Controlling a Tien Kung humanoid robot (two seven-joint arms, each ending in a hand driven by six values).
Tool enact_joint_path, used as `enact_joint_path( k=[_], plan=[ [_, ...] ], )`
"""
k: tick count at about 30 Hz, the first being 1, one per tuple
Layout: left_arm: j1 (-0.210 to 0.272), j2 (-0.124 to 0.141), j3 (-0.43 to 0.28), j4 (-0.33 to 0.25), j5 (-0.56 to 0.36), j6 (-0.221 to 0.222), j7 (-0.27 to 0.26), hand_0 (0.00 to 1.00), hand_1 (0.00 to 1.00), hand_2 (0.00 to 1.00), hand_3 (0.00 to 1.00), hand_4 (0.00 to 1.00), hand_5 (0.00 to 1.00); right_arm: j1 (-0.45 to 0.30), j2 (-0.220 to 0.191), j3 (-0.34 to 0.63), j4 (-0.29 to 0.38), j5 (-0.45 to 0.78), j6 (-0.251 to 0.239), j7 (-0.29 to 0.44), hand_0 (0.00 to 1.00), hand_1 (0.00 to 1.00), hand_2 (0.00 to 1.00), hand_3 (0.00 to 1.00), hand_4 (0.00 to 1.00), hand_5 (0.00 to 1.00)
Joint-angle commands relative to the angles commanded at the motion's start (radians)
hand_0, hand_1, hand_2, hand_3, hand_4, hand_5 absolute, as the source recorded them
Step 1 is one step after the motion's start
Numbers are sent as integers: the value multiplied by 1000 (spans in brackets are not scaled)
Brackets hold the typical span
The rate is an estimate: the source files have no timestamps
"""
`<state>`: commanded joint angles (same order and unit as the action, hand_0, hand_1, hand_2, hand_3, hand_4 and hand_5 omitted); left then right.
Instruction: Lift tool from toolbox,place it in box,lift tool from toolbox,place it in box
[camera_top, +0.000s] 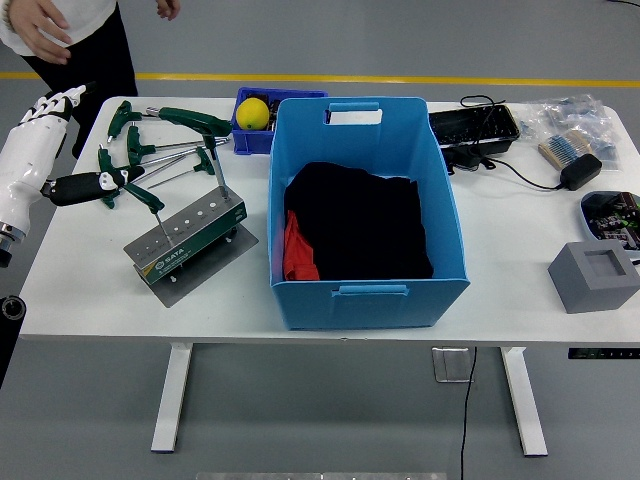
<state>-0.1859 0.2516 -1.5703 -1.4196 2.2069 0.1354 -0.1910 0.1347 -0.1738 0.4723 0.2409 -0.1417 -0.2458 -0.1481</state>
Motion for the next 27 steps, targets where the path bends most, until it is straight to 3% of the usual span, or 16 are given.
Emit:
enact_joint_path(
  k=[9, 19, 27],
  plan=[
    [-28, 45, 95, -35, 62, 3, 44, 998, 998, 998, 998, 998, 452, -1, -1, 9, -1, -15, 2, -5, 645, 624, 696, 559, 786, 695],
    [-97, 82, 182, -13, 62, 2, 93, 998, 998, 998, 998, 998, 418, -2, -1, 12, -1, -16, 2, -6, 645, 624, 696, 560, 786, 693],
    [-168, 108, 265, 19, 62, -36, 159, 998, 998, 998, 998, 998, 424, -2, -2, 13, -2, -17, 4, -7, 643, 624, 696, 560, 785, 692]
  ],
)
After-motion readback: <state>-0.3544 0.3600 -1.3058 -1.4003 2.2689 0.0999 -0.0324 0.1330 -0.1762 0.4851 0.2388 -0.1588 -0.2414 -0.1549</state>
